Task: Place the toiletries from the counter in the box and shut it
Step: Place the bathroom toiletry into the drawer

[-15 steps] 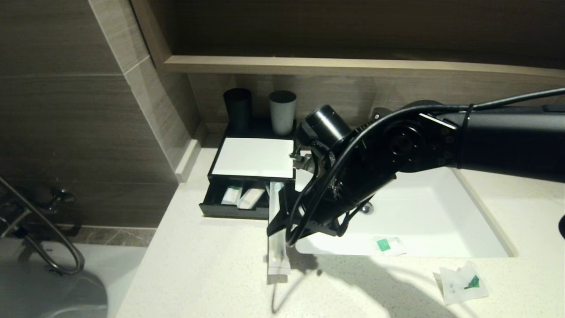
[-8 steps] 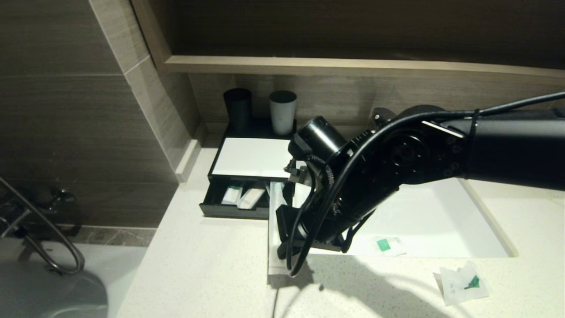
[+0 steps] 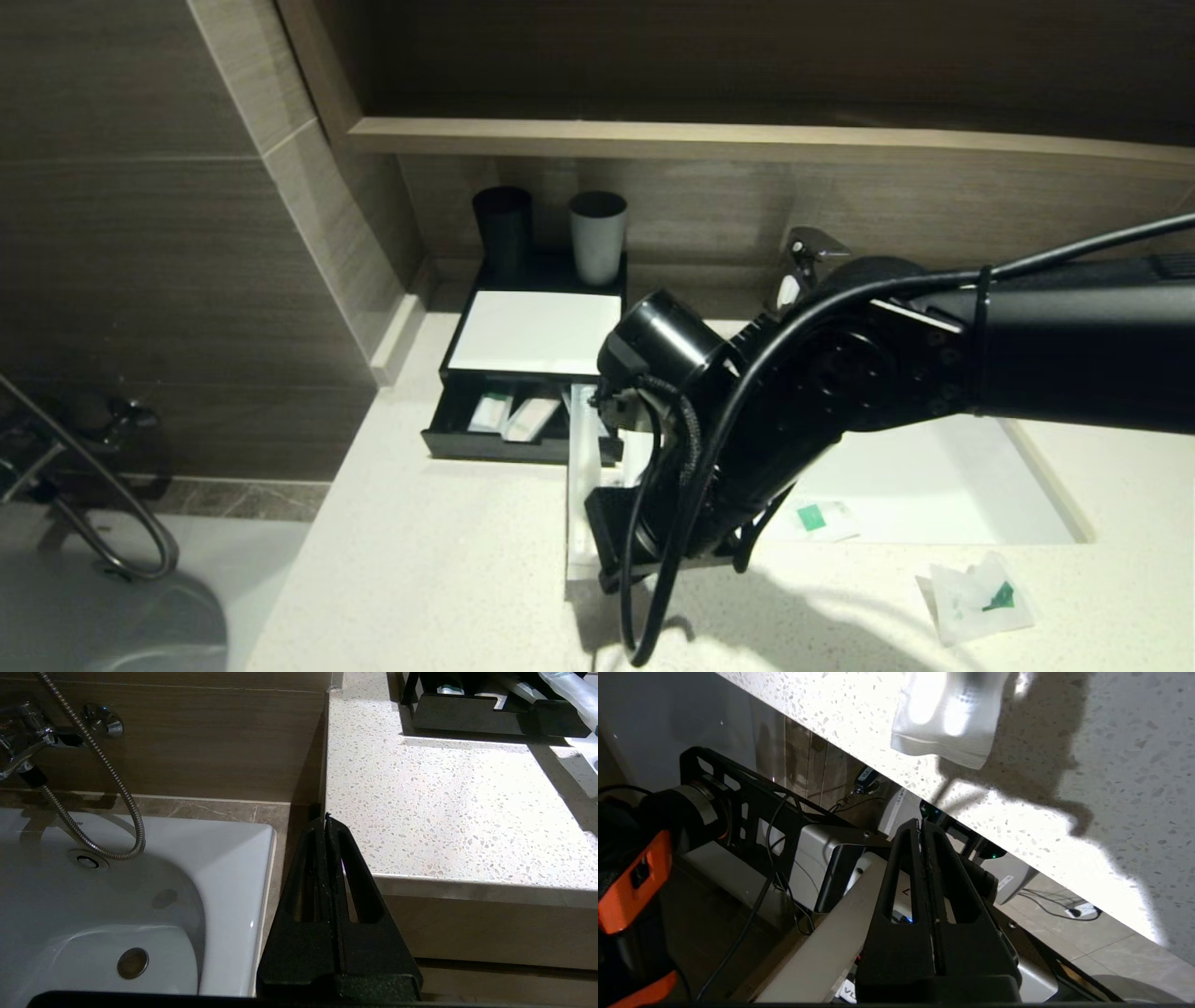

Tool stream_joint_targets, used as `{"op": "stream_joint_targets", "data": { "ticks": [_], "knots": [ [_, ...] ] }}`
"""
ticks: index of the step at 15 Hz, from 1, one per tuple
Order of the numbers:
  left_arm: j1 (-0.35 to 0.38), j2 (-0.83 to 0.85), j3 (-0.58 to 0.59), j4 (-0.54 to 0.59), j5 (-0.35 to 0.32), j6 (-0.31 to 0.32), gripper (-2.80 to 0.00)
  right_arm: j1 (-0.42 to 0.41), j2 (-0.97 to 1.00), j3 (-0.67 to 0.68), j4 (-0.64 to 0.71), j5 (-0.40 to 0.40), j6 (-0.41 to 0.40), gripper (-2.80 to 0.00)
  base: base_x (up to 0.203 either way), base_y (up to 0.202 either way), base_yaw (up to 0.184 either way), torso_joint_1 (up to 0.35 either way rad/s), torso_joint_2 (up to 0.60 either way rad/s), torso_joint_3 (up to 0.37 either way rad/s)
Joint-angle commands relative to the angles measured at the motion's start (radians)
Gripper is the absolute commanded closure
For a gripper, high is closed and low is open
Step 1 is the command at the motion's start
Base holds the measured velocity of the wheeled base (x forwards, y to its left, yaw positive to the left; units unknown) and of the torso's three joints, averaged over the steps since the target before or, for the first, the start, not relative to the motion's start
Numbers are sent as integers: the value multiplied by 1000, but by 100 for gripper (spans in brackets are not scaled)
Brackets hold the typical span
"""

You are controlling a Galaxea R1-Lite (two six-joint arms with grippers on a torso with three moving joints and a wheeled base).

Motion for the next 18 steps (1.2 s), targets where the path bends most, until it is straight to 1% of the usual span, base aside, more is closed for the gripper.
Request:
{"op": "stream_joint_targets", "data": {
  "ticks": [1, 3, 7, 10, 13, 15, 18],
  "knots": [
    [0, 0, 0, -1, 1, 0, 0, 14, 6, 2, 4, -4, -7, 0, 0, 0, 0, 0, 0, 0],
    [0, 0, 0, -1, 1, 0, 0, 29, 11, 9, 8, -42, -27, 0, 0, 0, 0, 0, 0, 0],
    [0, 1, 0, -1, 1, 0, 0, 44, 23, 22, 4, -59, -53, 0, 0, 0, 0, 0, 0, 0],
    [0, 0, 0, -1, 1, 0, 0, 67, 33, 22, 3, -100, -60, 0, 0, 0, 0, 0, 0, 0],
    [0, 0, 0, -1, 0, 0, 0, 86, 43, 14, -1, -109, -86, 0, 0, 0, 0, 0, 0, 0],
    [0, 1, 0, -1, 1, 0, 0, 97, 50, 7, -2, -117, -88, 0, 0, 0, 0, 0, 0, 0],
    [0, 0, 0, -1, 1, 0, 0, 111, 65, 5, -4, -158, -91, 0, 0, 0, 0, 0, 0, 0]
  ]
}}
